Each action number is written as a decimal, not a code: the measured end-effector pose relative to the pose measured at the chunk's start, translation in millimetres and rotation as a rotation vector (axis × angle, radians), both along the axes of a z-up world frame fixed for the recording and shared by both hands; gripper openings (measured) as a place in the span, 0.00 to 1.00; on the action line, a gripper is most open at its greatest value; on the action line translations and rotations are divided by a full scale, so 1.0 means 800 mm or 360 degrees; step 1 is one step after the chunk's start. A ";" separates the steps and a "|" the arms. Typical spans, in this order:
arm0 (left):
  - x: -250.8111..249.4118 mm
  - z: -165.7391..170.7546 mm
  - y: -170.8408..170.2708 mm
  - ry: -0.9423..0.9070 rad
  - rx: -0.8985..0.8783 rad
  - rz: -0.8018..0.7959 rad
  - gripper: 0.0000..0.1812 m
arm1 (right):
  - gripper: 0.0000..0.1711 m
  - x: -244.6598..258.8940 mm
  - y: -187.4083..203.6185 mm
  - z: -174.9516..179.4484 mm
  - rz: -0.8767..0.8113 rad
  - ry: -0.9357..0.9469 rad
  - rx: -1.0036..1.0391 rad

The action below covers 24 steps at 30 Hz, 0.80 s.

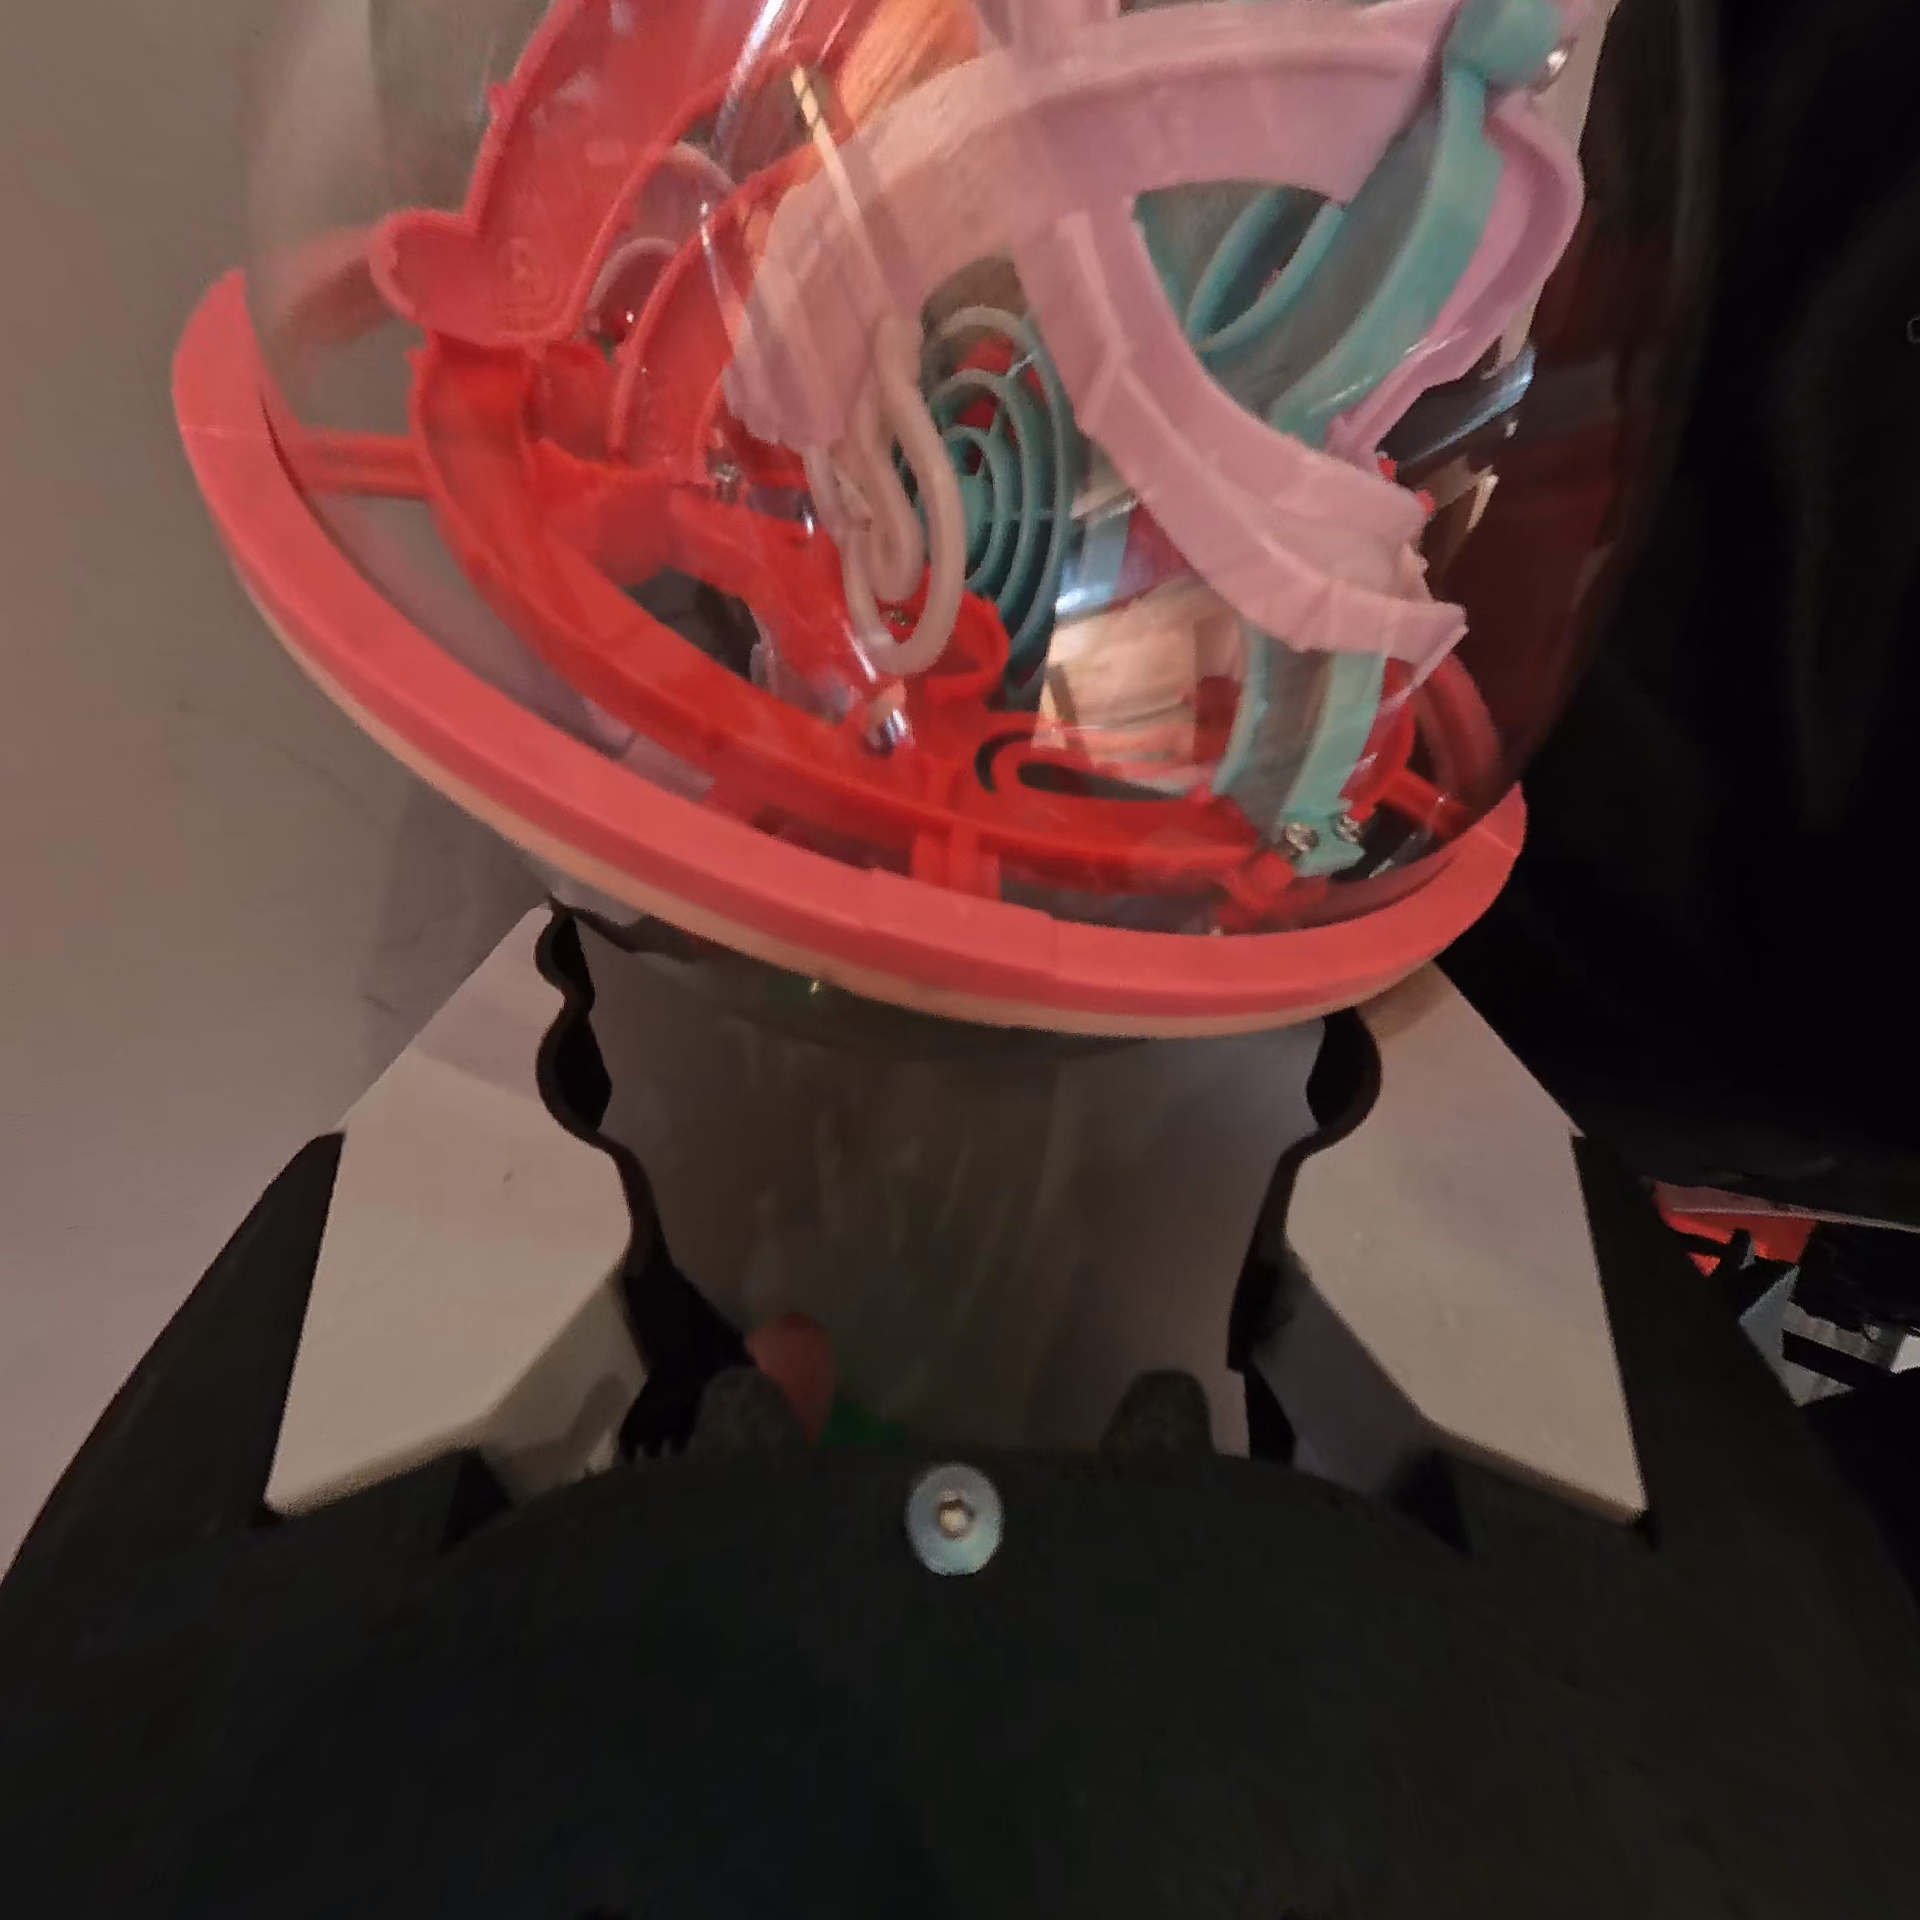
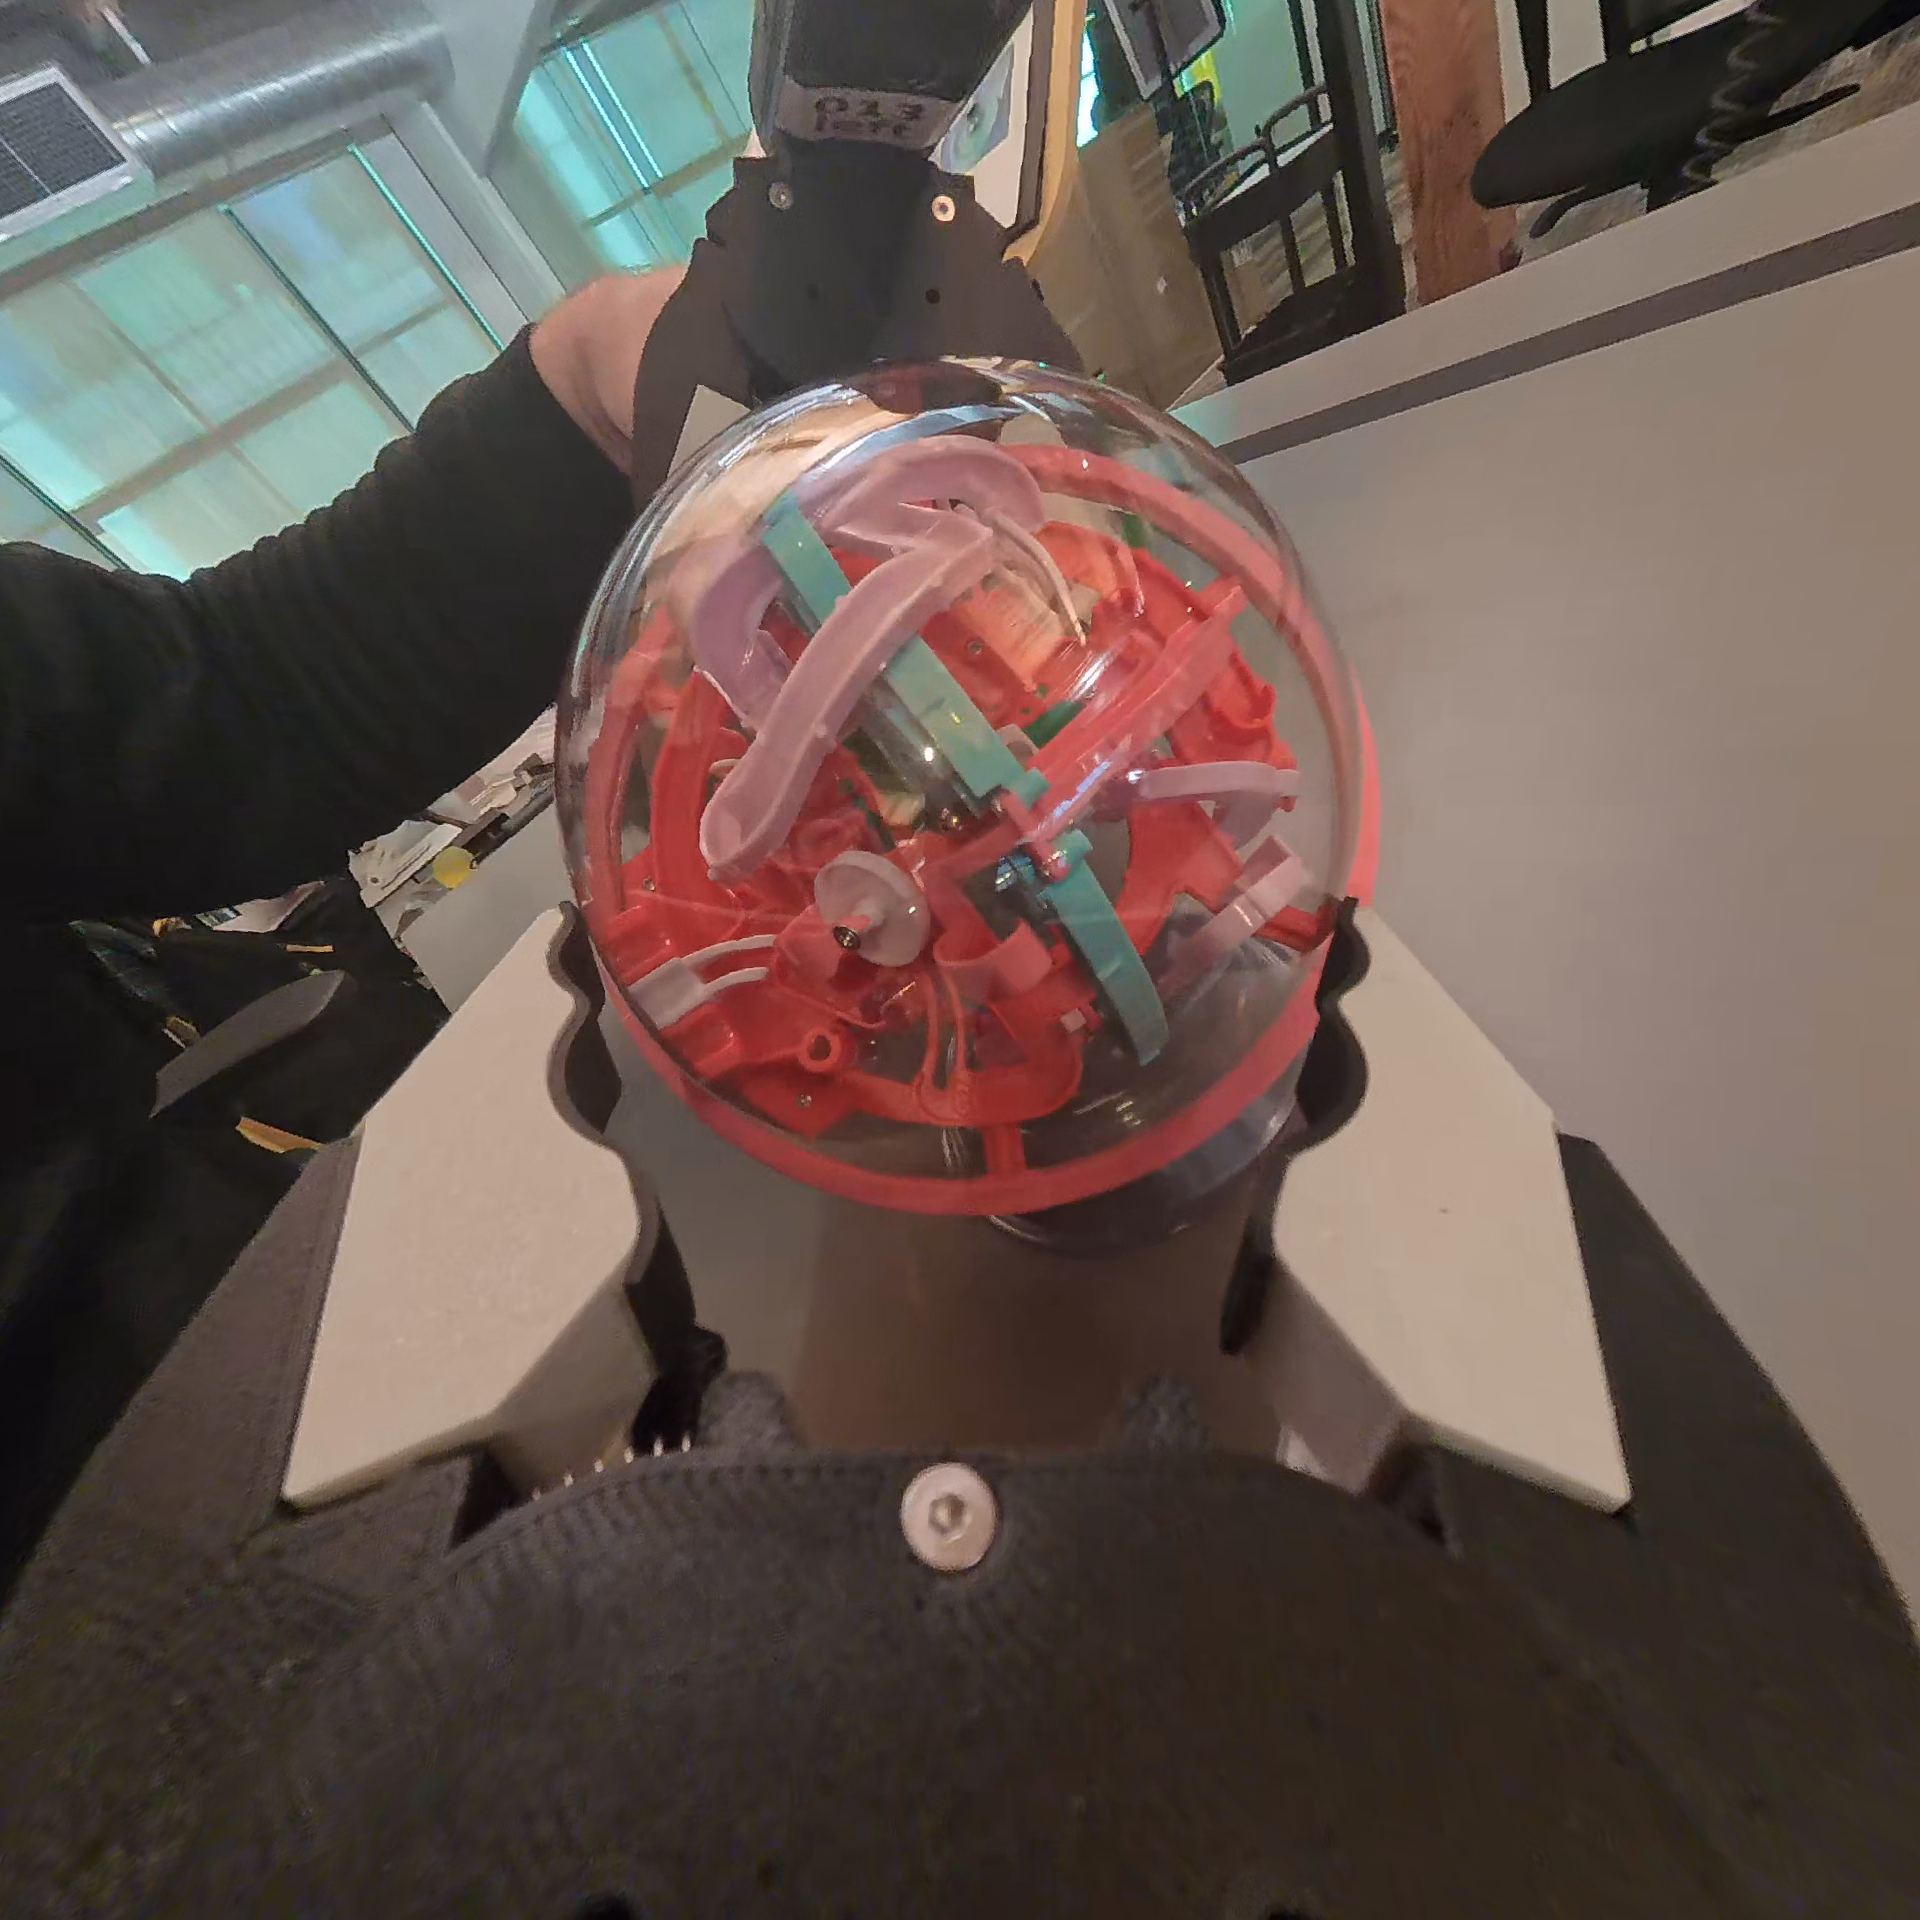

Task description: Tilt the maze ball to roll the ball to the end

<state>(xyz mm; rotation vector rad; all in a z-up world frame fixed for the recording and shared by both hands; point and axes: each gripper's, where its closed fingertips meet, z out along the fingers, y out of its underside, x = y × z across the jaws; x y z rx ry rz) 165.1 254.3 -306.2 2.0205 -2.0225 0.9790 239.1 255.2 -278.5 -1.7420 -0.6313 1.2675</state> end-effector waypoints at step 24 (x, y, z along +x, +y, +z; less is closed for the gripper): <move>0.006 0.048 -0.005 -0.0401 0.0059 0.0702 0.84 | 0.77 0.006 0.004 0.002 -0.0067 -0.0040 0.0055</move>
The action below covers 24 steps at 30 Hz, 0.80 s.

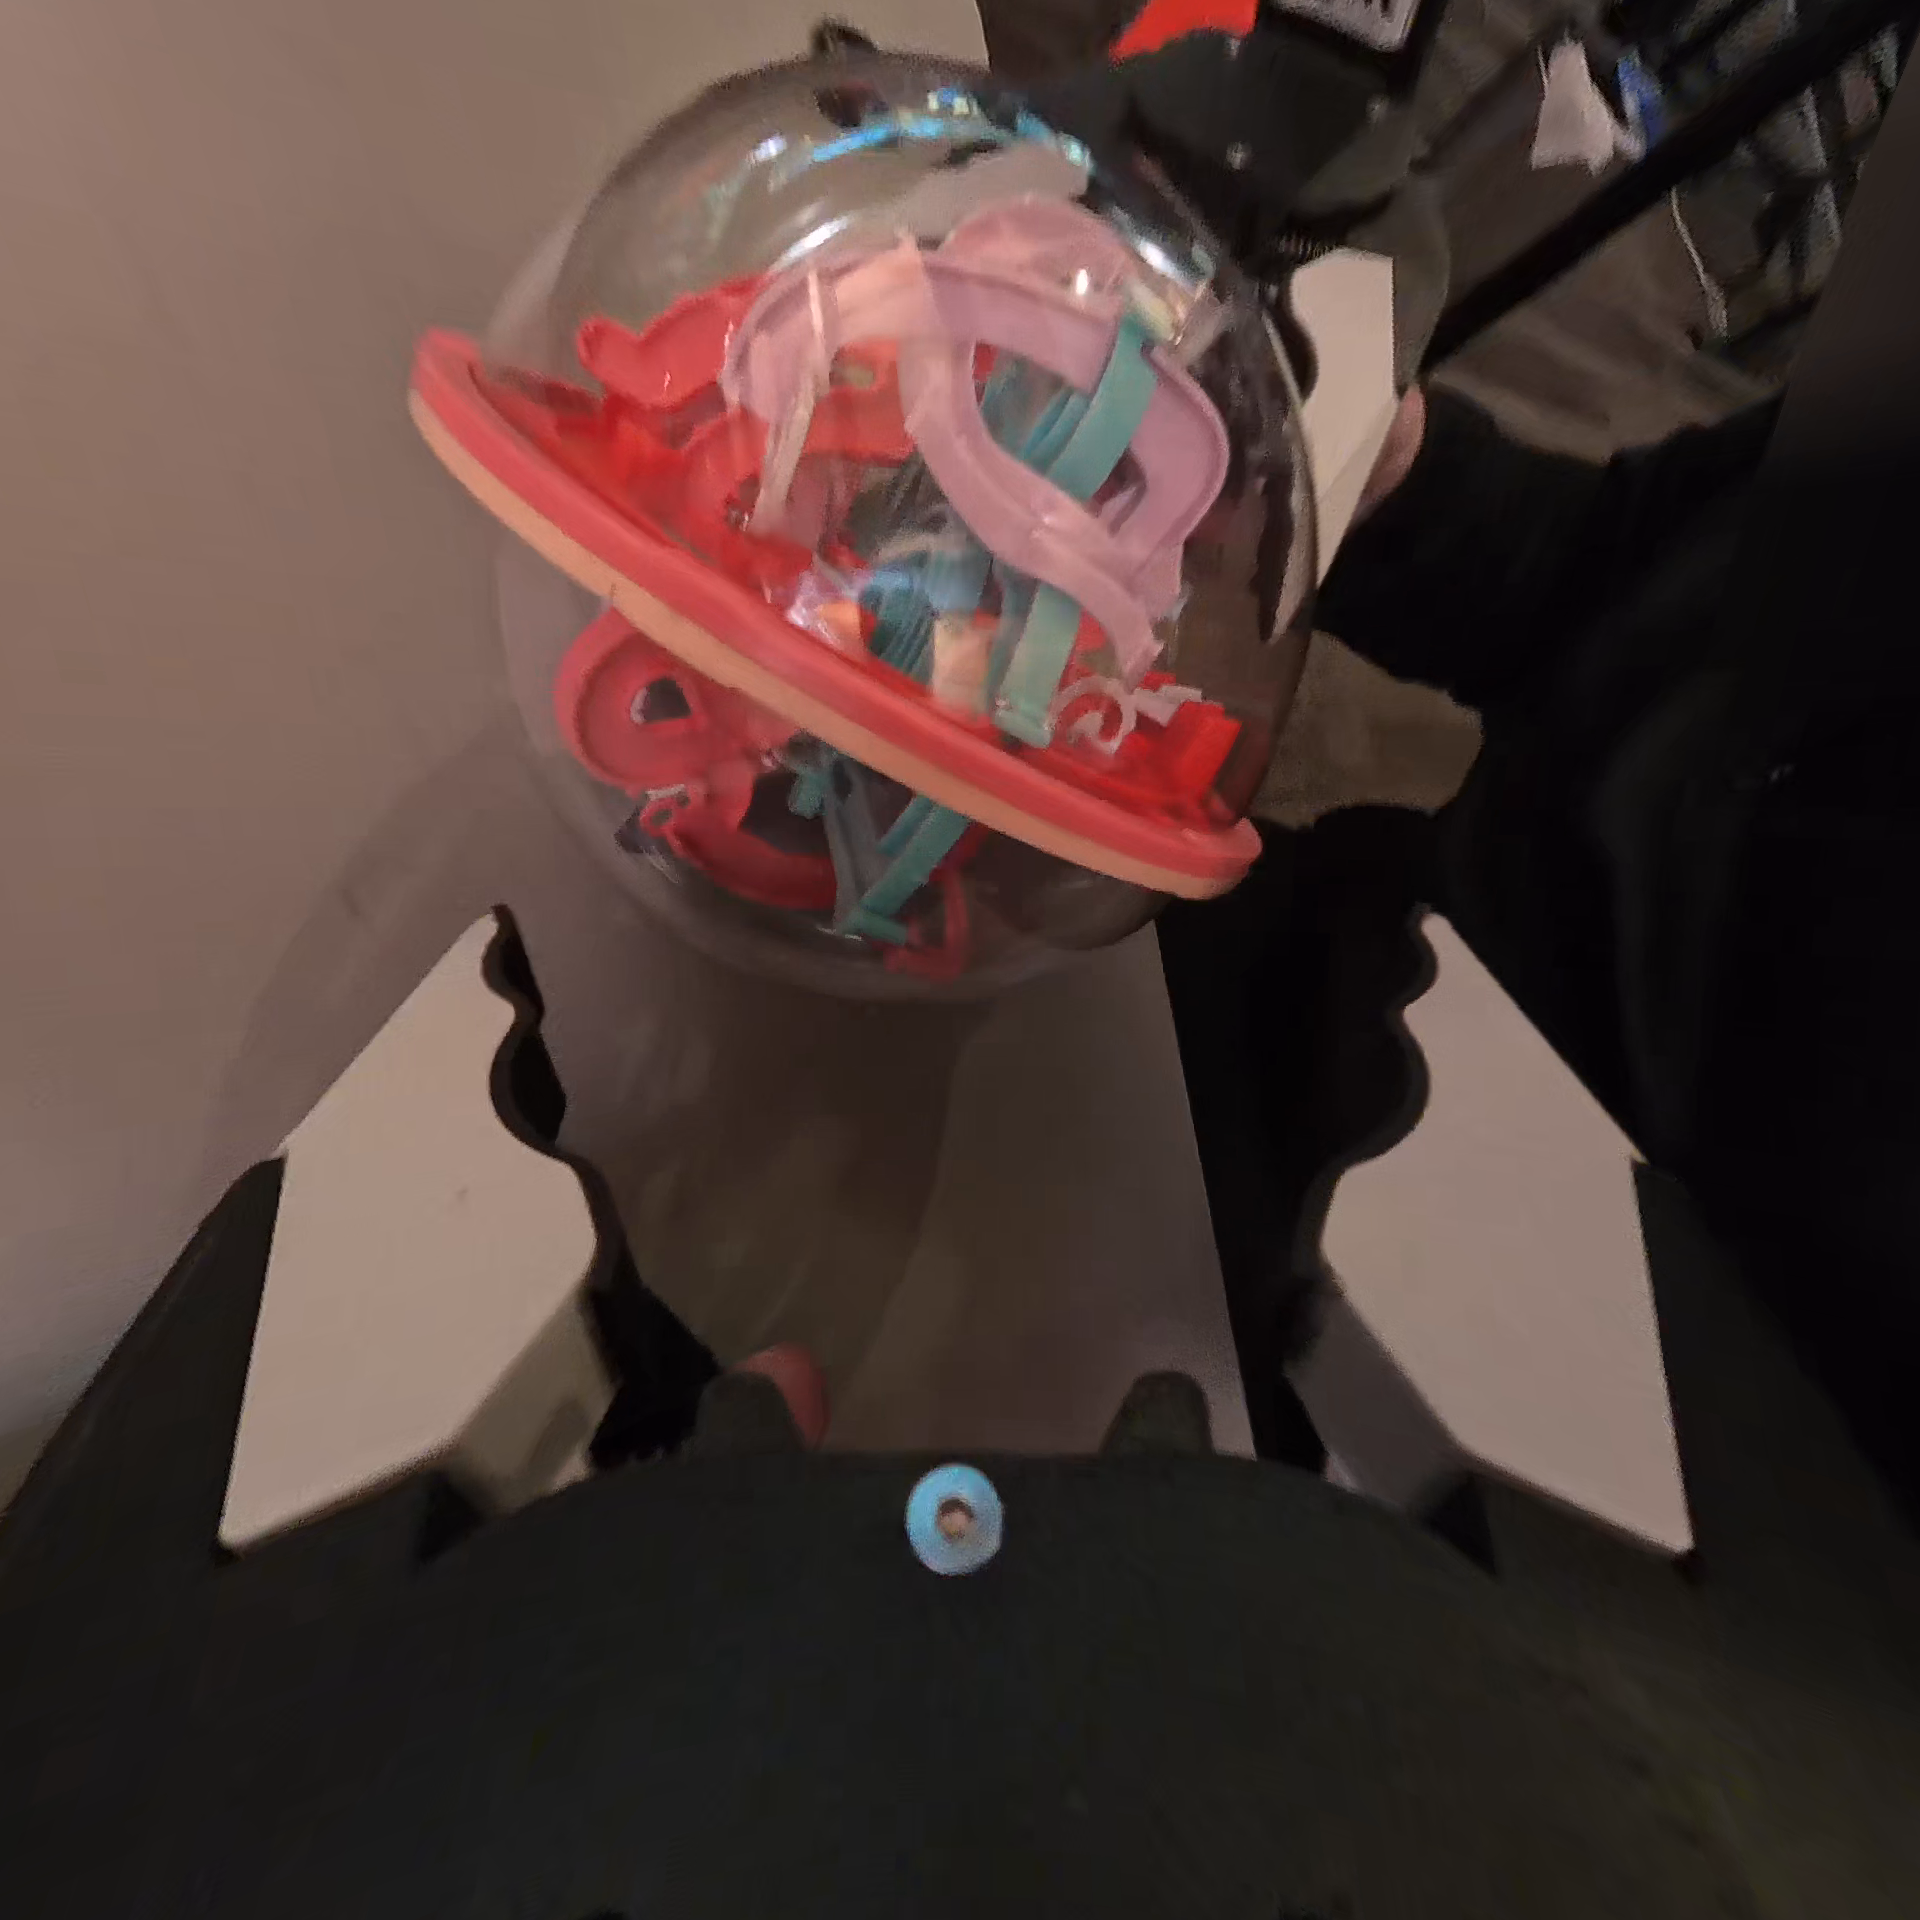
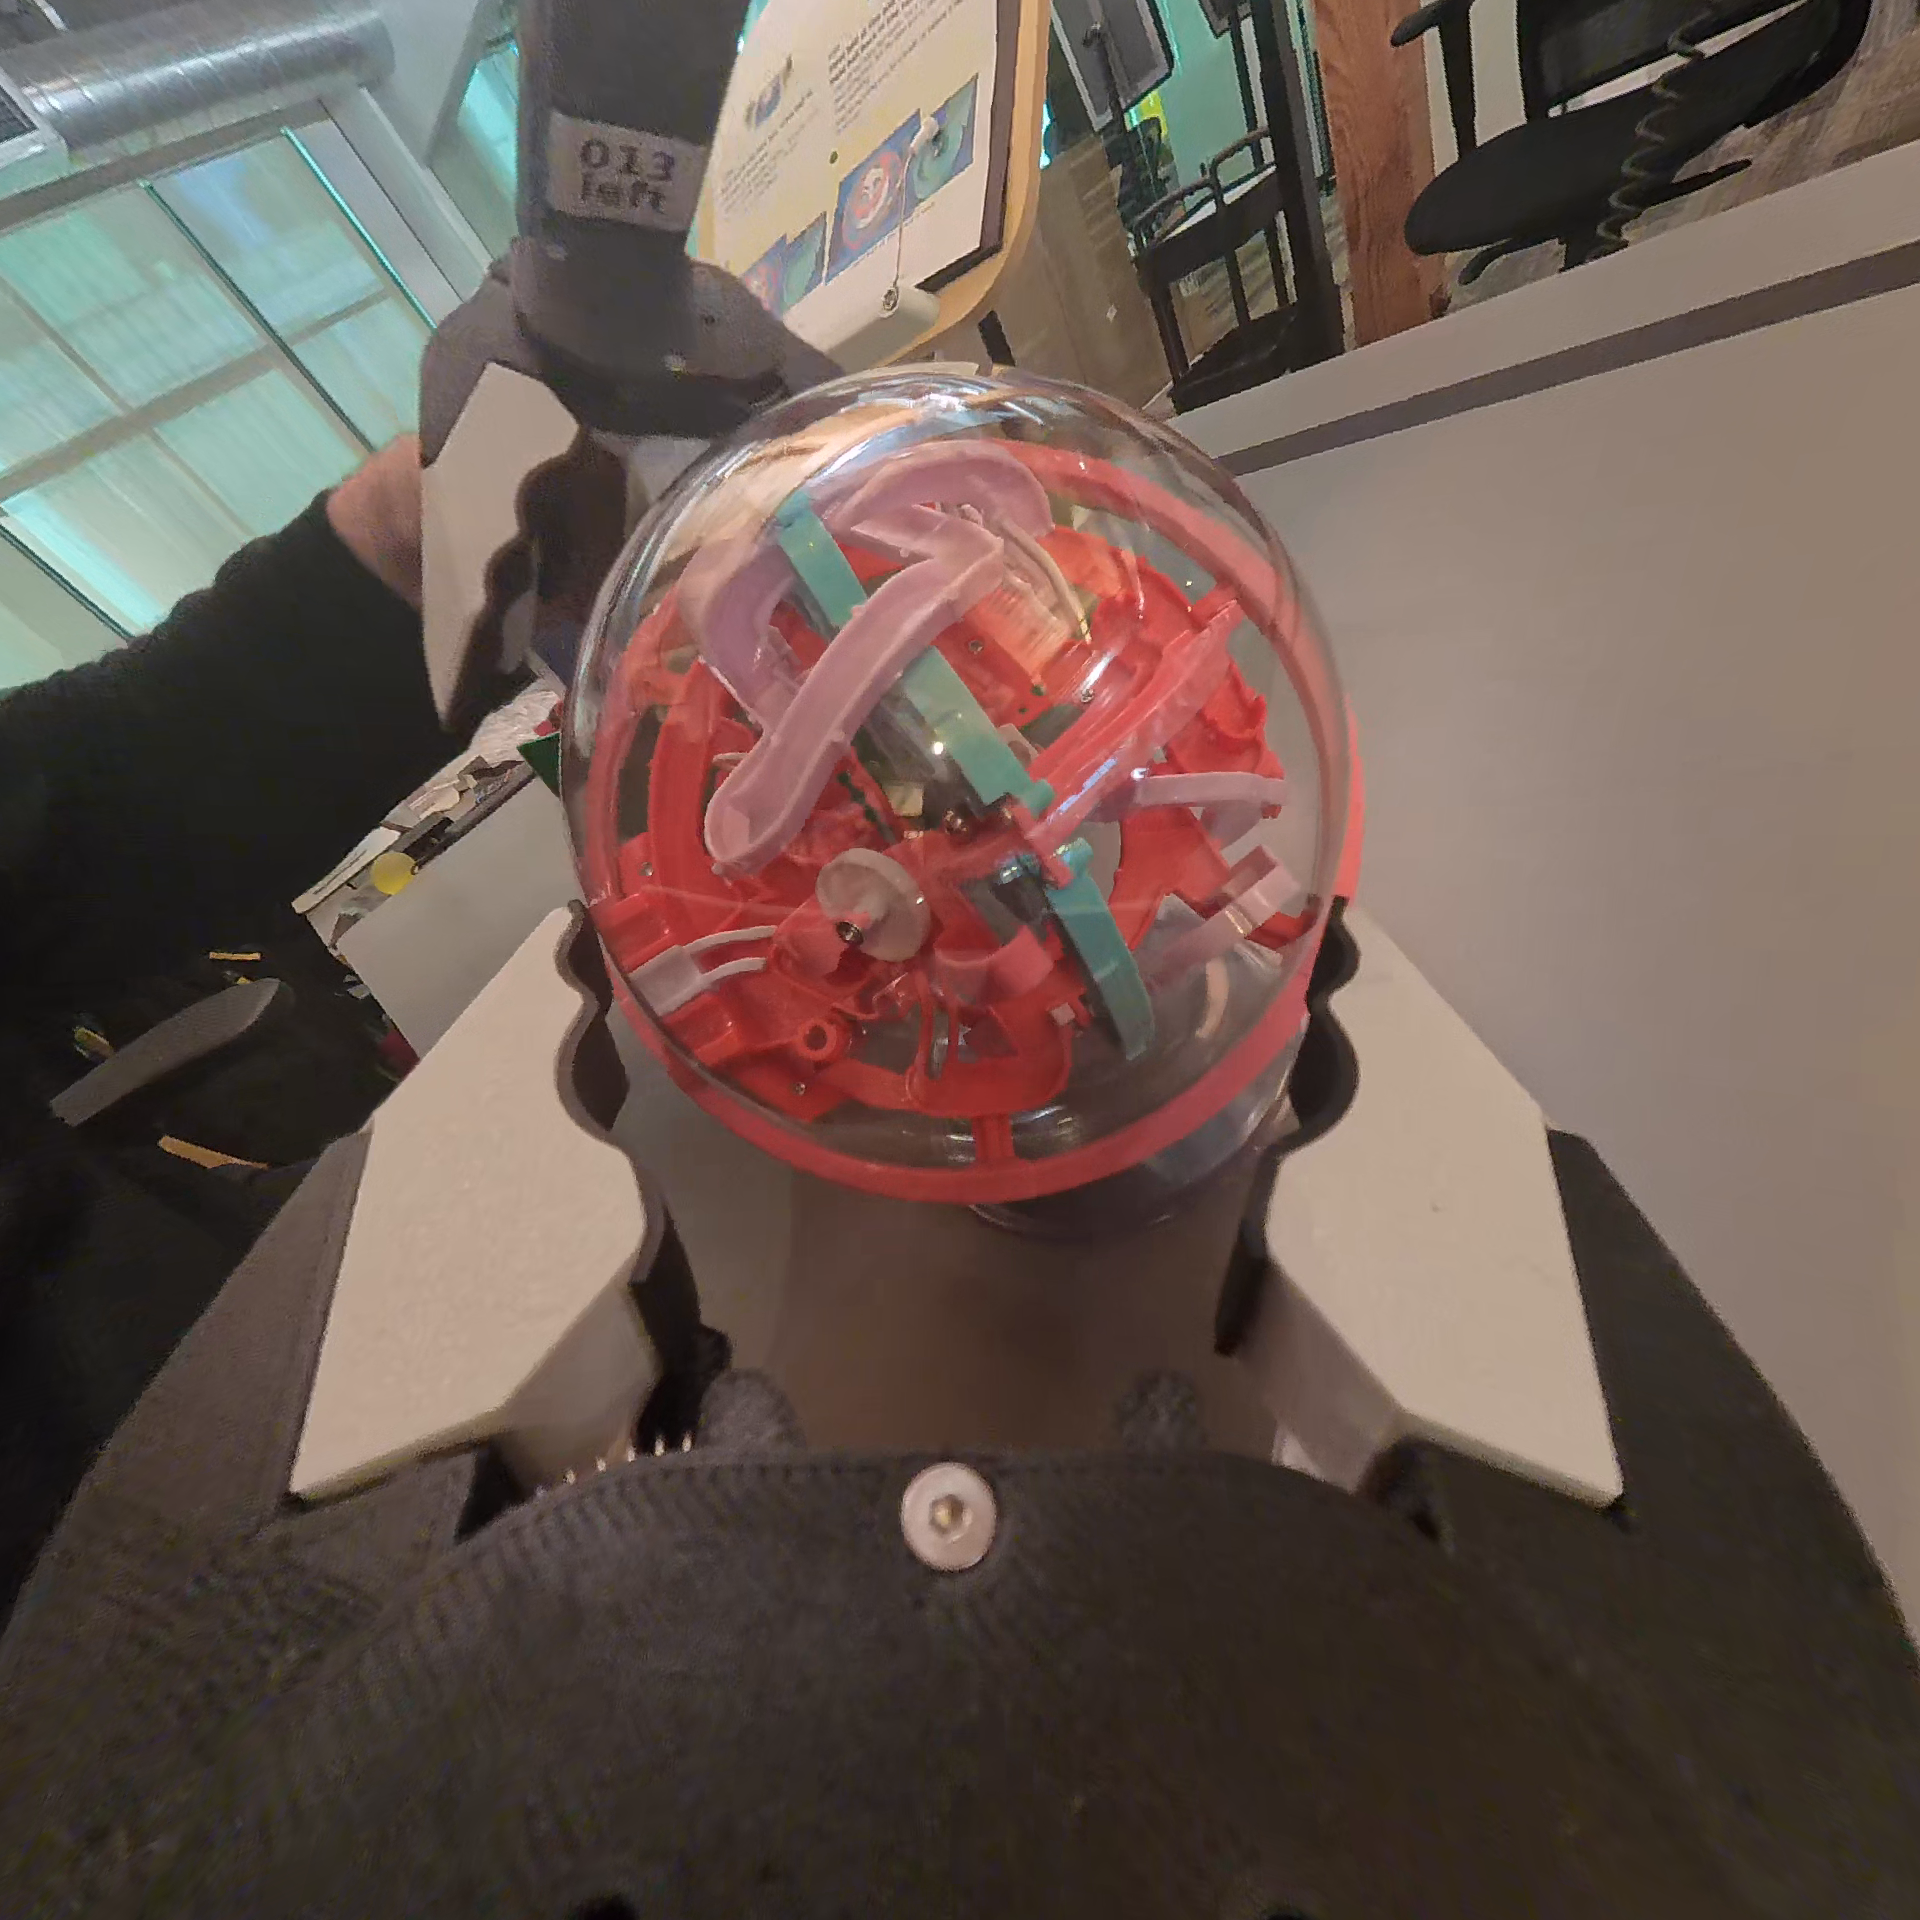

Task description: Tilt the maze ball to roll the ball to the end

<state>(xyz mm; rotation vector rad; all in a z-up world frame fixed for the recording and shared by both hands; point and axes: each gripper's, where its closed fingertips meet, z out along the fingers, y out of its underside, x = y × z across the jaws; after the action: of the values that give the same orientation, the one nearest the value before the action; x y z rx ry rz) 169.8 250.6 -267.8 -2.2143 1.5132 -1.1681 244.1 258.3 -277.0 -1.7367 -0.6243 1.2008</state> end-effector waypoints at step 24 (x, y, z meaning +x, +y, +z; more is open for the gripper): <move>0.035 -0.017 0.018 -0.0159 0.0062 0.0559 0.86 | 0.70 -0.010 -0.010 0.000 0.0025 -0.0047 0.0058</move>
<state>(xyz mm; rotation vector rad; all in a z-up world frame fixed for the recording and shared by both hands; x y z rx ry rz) 197.9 264.8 -281.6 -2.2399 1.0442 -1.1057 236.1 249.9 -276.7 -1.7248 -0.6745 1.1697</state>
